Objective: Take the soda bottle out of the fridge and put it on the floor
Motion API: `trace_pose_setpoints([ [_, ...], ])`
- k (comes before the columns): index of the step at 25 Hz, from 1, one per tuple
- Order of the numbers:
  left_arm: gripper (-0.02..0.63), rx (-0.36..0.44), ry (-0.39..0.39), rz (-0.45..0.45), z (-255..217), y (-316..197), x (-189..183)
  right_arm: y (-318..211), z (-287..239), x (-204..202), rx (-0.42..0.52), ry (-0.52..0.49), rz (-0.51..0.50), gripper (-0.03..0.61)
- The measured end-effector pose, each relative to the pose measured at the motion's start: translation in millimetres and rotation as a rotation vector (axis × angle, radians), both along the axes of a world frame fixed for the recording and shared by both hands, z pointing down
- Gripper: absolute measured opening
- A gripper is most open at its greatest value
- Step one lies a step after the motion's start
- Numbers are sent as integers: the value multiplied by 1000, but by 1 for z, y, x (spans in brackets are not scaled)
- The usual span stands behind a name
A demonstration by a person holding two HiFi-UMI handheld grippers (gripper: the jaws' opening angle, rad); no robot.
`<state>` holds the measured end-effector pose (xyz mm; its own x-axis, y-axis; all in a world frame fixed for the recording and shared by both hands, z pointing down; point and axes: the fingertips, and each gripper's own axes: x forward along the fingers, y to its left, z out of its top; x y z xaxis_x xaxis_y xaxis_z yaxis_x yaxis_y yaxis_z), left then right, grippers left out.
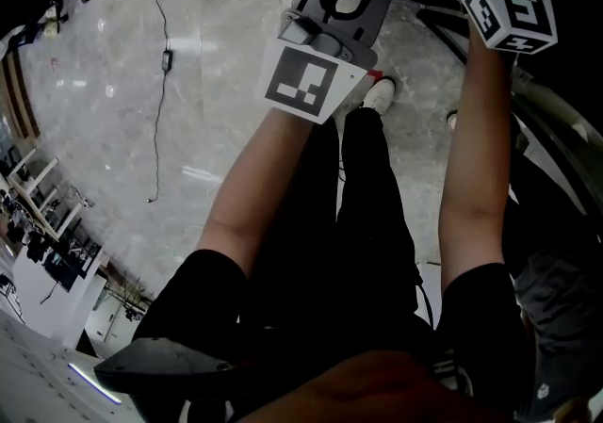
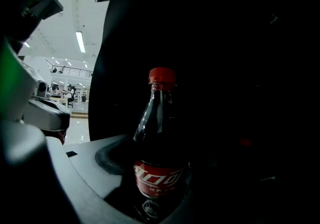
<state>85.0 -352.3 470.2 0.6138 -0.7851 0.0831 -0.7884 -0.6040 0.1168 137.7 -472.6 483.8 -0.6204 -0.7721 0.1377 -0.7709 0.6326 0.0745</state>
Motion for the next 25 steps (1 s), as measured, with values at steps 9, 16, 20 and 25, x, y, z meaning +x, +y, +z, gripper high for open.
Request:
trace_pose_setpoints([
  [9,5,-35,18,-62,20,39,-36,99,-15,-41,24,-106,-194,321],
  [16,5,-96,34,-134,63,74,-86,156,22,-83,-47,-158,-280,321],
  [20,5,-149,15,-190,111,94,-128,184,86,-117,-128,-146,-298,319],
  [25,5,-237,21,-233,201,120,-180,216,199,-167,-217,-77,-291,321],
])
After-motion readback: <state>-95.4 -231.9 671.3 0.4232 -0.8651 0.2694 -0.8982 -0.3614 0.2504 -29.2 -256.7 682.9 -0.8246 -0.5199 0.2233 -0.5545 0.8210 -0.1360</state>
